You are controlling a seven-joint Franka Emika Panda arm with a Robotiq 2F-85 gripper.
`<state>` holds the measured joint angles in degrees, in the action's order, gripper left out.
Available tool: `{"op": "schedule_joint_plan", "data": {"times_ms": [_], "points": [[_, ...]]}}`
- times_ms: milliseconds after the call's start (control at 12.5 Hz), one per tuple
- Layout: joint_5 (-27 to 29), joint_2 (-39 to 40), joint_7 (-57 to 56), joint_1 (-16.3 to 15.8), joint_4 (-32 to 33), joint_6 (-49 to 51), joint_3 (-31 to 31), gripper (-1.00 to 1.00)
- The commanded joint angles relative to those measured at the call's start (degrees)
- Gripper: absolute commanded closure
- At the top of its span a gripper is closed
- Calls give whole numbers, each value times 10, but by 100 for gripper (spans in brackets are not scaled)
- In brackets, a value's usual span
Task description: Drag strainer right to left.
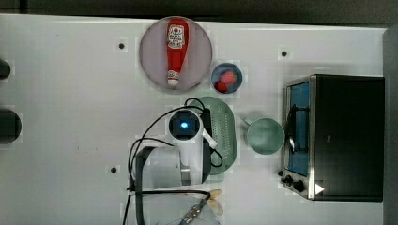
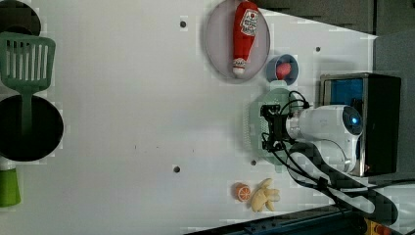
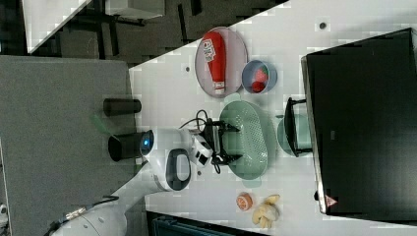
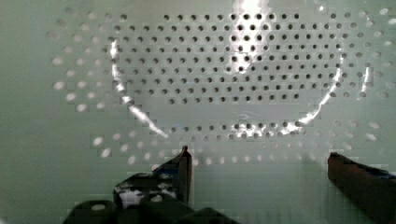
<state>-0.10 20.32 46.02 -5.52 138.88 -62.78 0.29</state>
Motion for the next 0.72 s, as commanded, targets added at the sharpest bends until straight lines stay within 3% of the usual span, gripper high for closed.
{"op": "schedule_joint_plan", "data": {"times_ms": [80,720], "points": [[-3,-11,60,-55,-5,-1,7,-100],[-3,40,168,-168,-65,-1,9,-100]]}}
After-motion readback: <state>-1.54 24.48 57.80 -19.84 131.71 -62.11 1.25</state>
